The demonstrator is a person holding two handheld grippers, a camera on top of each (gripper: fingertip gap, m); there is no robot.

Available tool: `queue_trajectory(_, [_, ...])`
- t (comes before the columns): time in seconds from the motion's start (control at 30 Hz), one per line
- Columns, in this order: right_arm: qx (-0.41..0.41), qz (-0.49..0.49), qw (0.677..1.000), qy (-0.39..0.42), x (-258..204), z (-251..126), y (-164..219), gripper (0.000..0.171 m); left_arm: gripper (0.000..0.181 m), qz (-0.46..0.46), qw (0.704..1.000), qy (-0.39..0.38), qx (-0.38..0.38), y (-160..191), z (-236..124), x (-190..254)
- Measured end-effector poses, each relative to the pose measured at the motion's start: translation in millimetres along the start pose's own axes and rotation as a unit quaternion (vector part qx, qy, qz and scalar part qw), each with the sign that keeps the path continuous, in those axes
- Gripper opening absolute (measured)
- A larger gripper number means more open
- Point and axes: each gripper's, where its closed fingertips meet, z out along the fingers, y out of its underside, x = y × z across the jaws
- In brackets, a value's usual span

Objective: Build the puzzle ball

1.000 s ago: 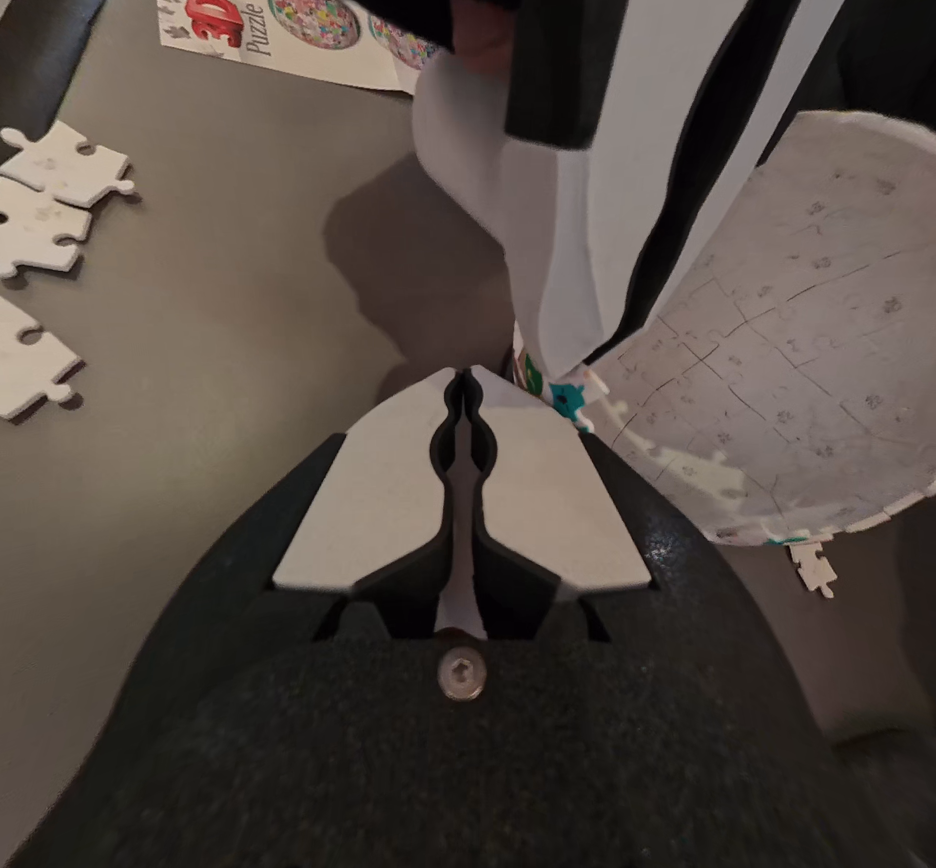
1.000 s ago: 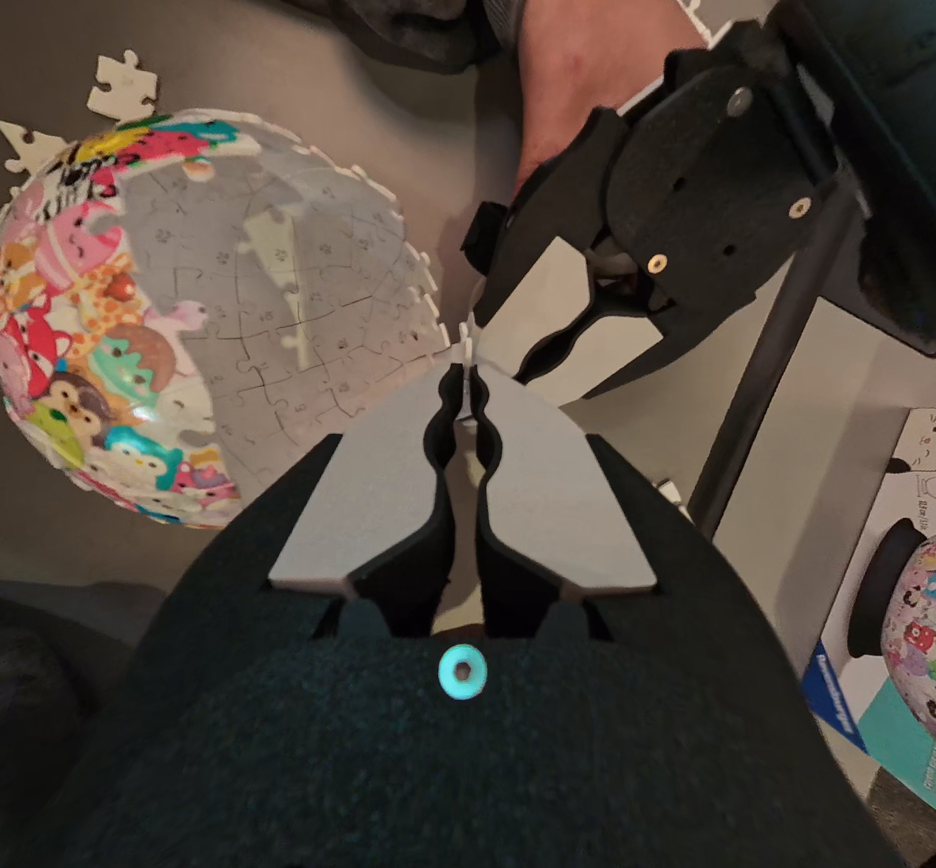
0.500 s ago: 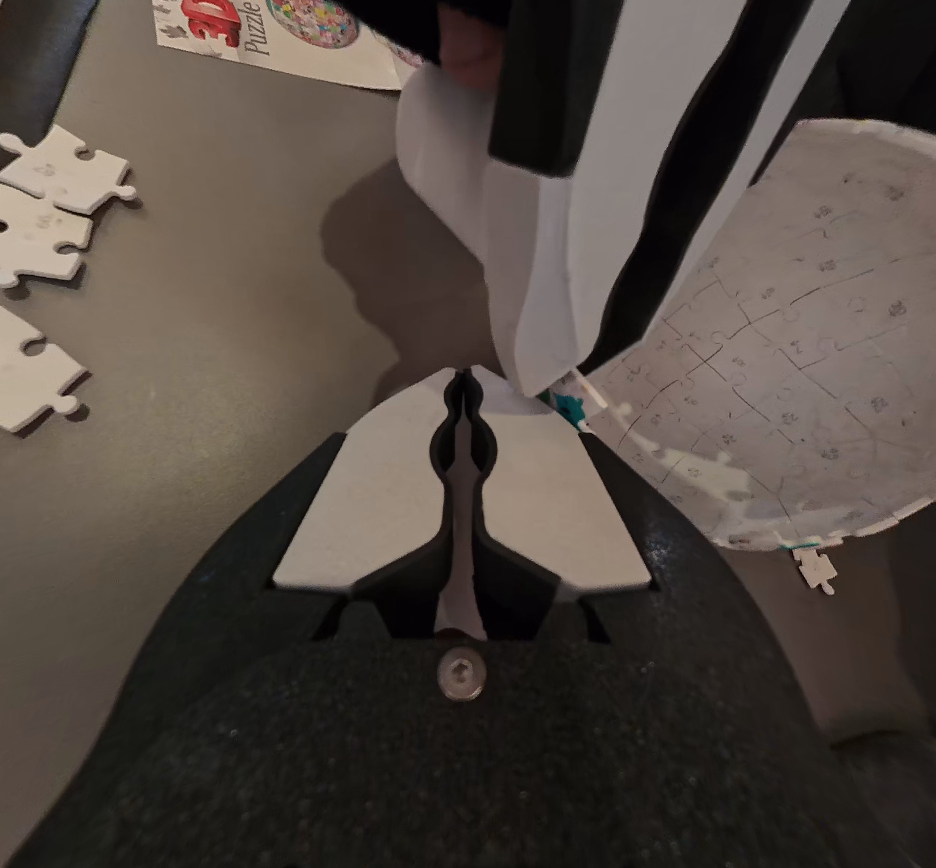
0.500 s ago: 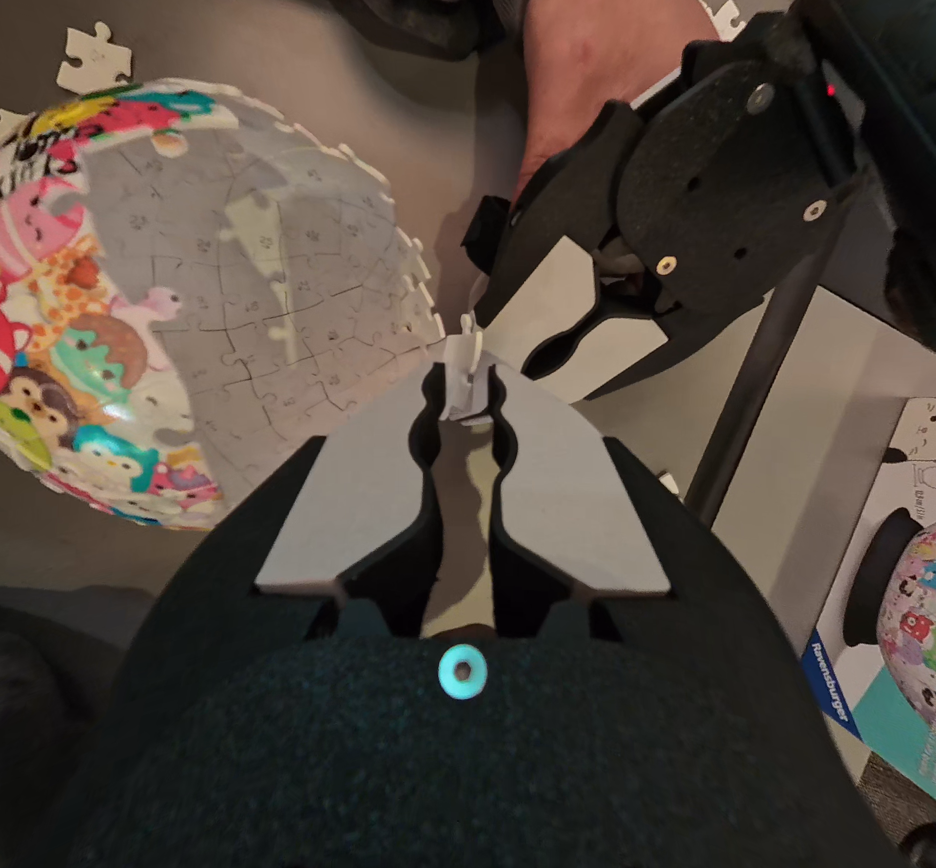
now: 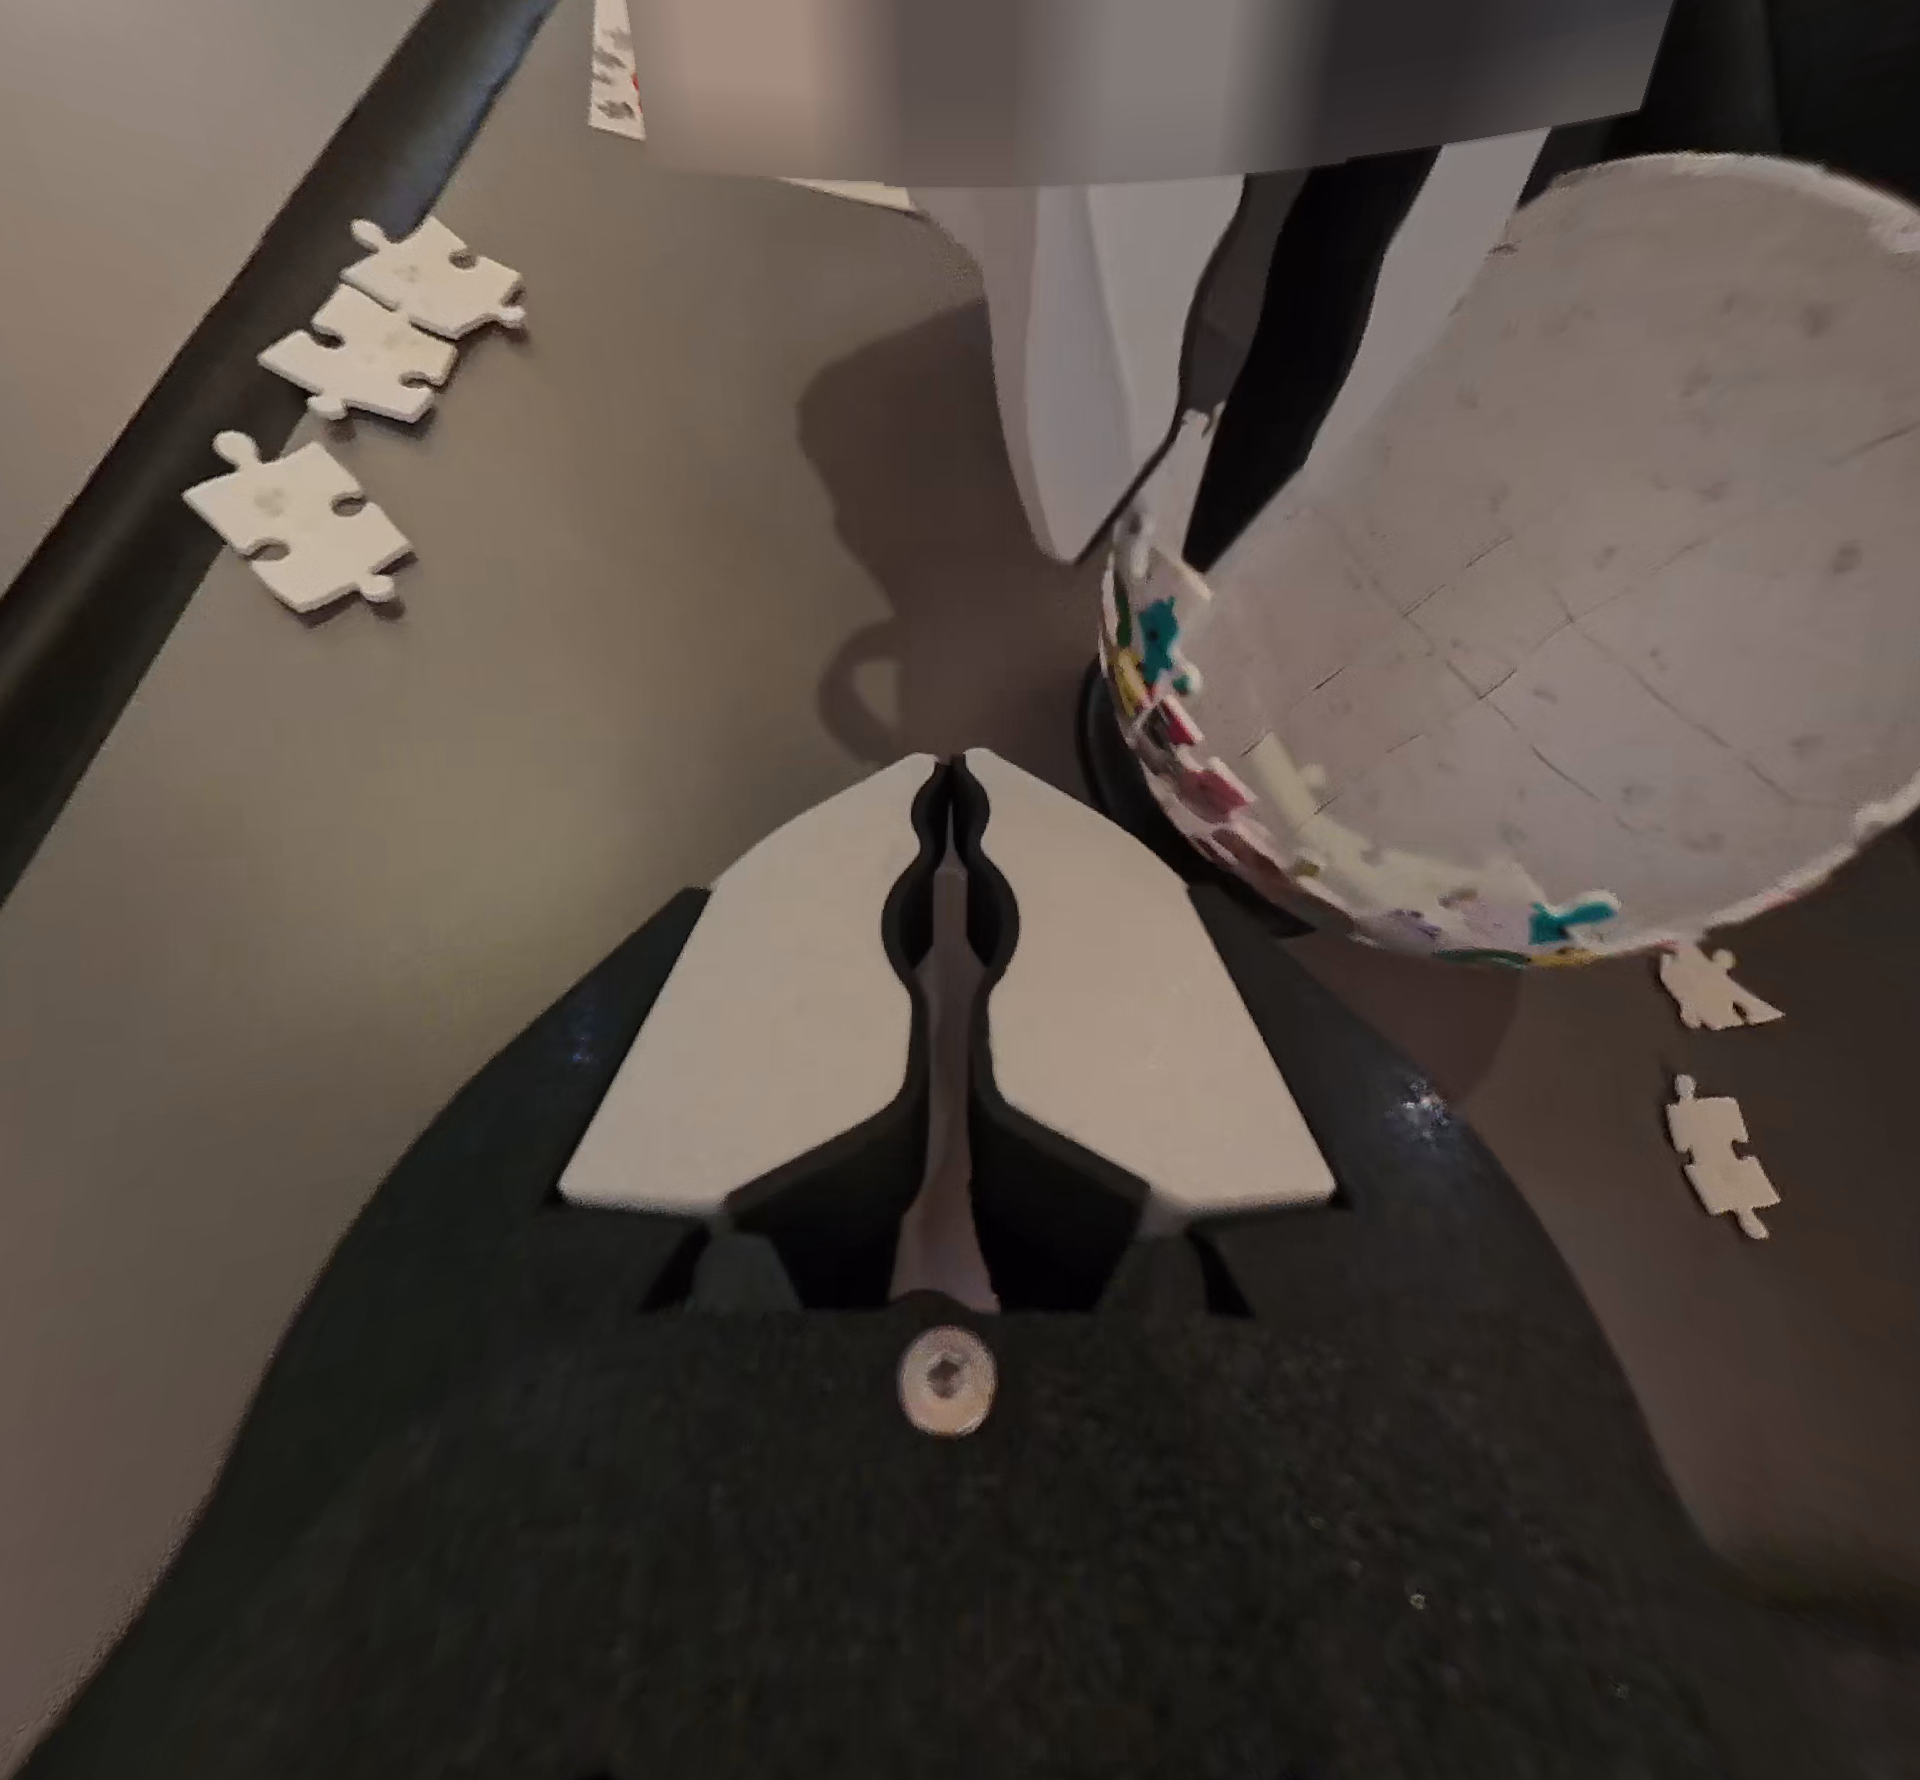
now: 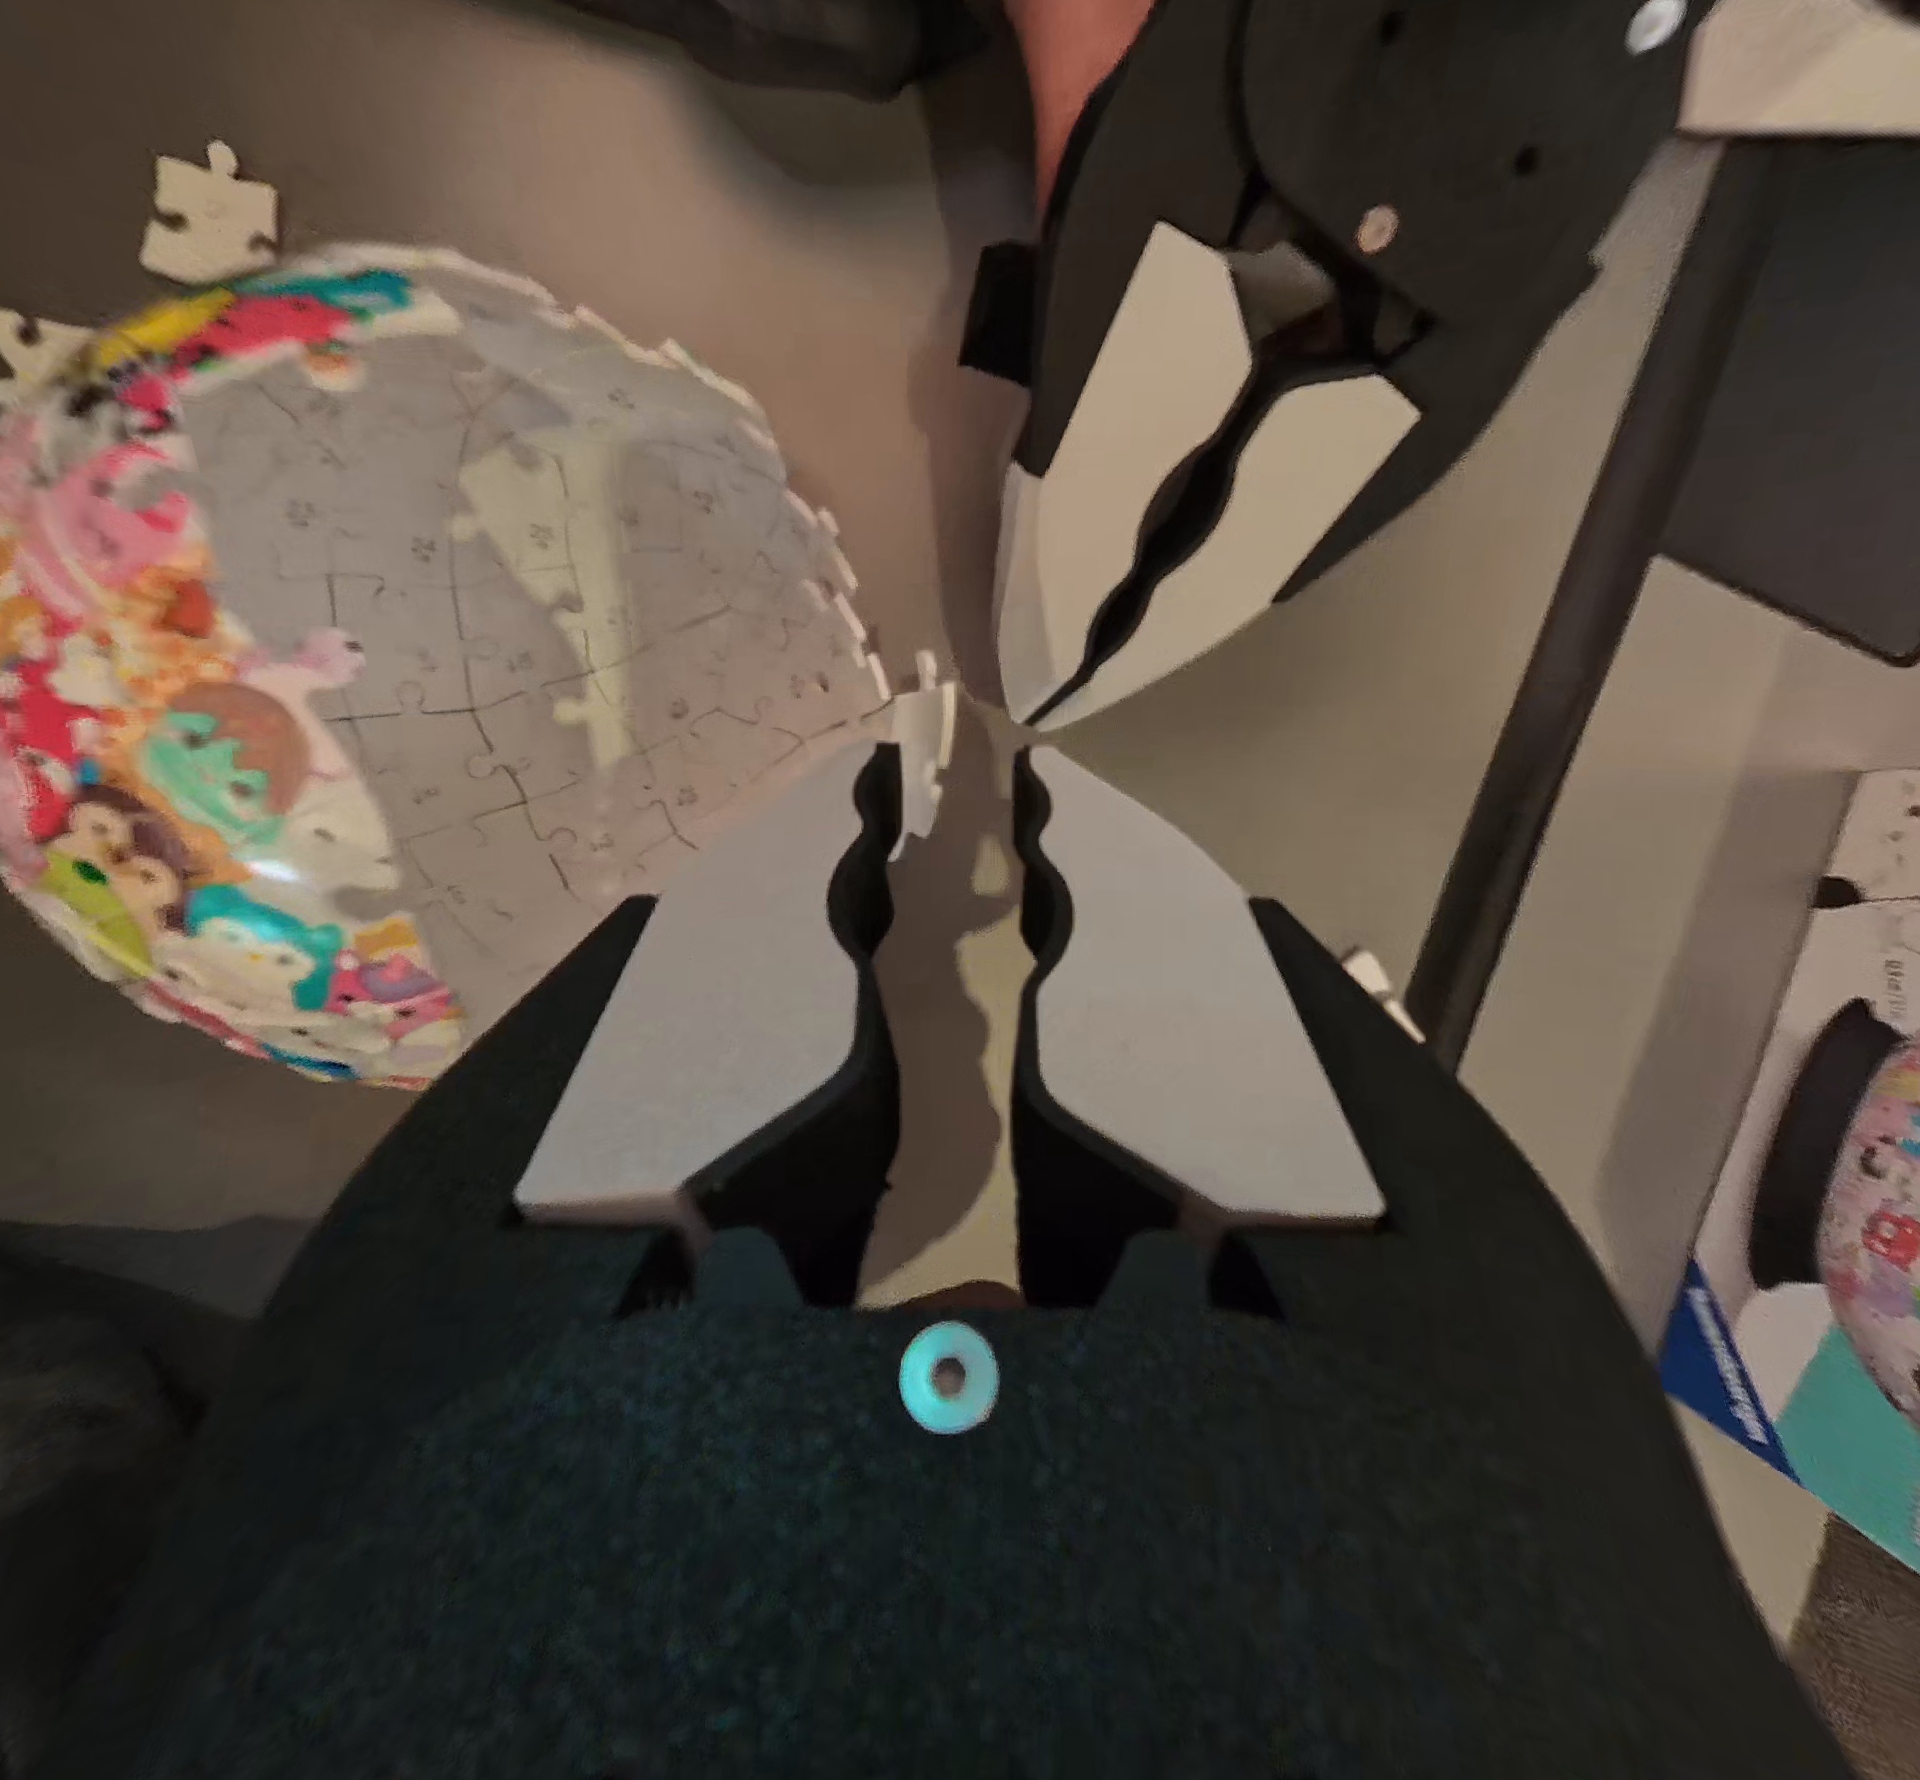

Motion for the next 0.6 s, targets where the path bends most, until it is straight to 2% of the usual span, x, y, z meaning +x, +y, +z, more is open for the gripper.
queue_trajectory(0.07, [0.027,-0.014,0.999,0.019,2.8,-12.8,-12.6,0.018,0.0,-0.003,1.0,0.008,0.001,2.9,-2.7,5.7])
queue_trajectory(0.2, [0.05,-0.078,0.994,0.053,6.5,-36.3,-37.6,0.013,0.0,-0.015,0.998,0.043,-0.043,18.7,0.9,18.0])
queue_trajectory(0.27, [0.063,-0.1,0.993,0.017,-2.0,-39.5,-50.2,0.01,0.0,-0.015,0.997,0.052,-0.055,22.1,2.8,21.5])
queue_trajectory(0.3, [0.057,-0.106,0.992,-0.021,-9.4,-37.6,-51.0,0.0,0.0,-0.014,0.997,0.055,-0.06,23.5,3.7,22.7])
queue_trajectory(0.43, [0.003,-0.153,0.987,-0.046,-3.3,-22.7,-40.7,0.0,0.0,-0.014,0.995,0.065,-0.069,25.9,5.2,25.2])
queue_trajectory(0.53, [0.037,-0.179,0.982,-0.042,3.2,-16.3,-45.4,0.021,0.0,-0.004,0.995,0.062,-0.072,27.1,6.1,26.6])
queue_trajectory(0.6, [0.062,-0.164,0.982,-0.068,0.8,-9.9,-45.0,0.038,0.0,0.013,0.996,0.05,-0.068,27.0,5.9,27.1])
